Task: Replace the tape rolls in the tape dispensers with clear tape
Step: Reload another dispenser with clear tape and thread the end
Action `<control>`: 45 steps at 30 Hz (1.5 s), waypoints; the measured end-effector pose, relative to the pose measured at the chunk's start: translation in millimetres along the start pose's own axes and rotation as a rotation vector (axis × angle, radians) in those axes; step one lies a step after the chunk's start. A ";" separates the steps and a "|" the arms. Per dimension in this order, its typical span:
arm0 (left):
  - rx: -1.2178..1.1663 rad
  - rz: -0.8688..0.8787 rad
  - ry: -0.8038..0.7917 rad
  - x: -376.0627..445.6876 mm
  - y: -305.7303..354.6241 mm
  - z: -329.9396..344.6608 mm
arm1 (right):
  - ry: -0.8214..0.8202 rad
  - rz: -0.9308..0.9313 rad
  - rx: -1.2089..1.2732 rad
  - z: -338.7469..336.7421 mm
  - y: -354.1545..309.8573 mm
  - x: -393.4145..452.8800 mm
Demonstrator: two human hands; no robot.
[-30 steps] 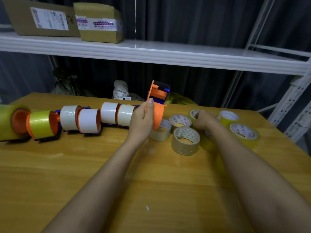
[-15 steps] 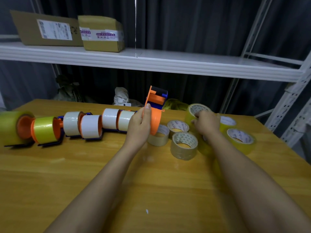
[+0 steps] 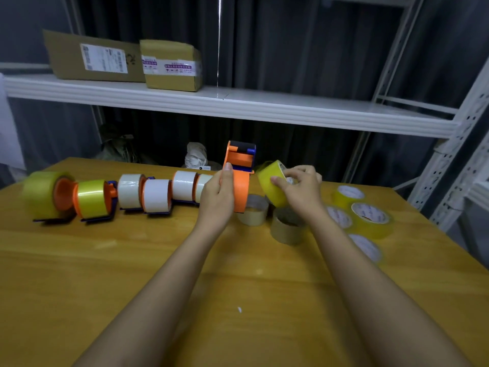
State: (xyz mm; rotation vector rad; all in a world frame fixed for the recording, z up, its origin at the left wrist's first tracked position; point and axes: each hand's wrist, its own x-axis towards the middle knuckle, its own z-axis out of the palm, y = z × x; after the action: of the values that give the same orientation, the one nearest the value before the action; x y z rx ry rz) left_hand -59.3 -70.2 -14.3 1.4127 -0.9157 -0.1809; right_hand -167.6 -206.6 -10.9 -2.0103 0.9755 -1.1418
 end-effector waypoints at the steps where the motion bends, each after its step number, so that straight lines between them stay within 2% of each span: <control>1: -0.005 -0.009 0.005 -2.8 -0.2 -3.5 | 0.003 0.022 0.063 4.4 -3.6 -5.8; 8: -0.030 -0.044 0.024 -20.7 -9.0 -27.6 | 0.022 0.300 0.794 27.3 -22.1 -45.2; 13: -0.036 -0.087 0.013 -28.0 -19.9 -34.2 | -0.029 0.382 0.985 46.9 -20.7 -66.6; 17: -0.045 -0.091 0.027 -26.9 -27.9 -34.7 | -0.073 0.359 0.929 61.5 -18.8 -75.2; 23: -0.083 -0.109 -0.041 -32.7 -42.2 -29.7 | -0.163 0.326 0.879 78.5 -3.5 -84.1; 31: -0.167 -0.164 -0.047 -34.6 -50.9 -28.4 | -0.122 0.186 0.680 83.5 9.5 -87.6; 36: -0.170 -0.146 -0.031 -37.3 -46.4 -29.0 | -0.251 0.073 0.616 78.9 8.8 -90.1; 41: -0.135 -0.125 -0.025 -36.1 -47.2 -32.9 | -0.451 0.051 0.652 72.1 11.4 -90.3; 45: -0.195 -0.168 -0.053 -35.9 -44.2 -34.5 | -0.346 -0.063 0.564 68.2 8.0 -89.0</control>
State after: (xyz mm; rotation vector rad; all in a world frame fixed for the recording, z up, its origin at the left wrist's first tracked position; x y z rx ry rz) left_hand -43.2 -31.0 -65.6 1.3076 -0.8000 -0.4249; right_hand -140.8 -126.3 -85.0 -1.6983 0.3616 -0.9249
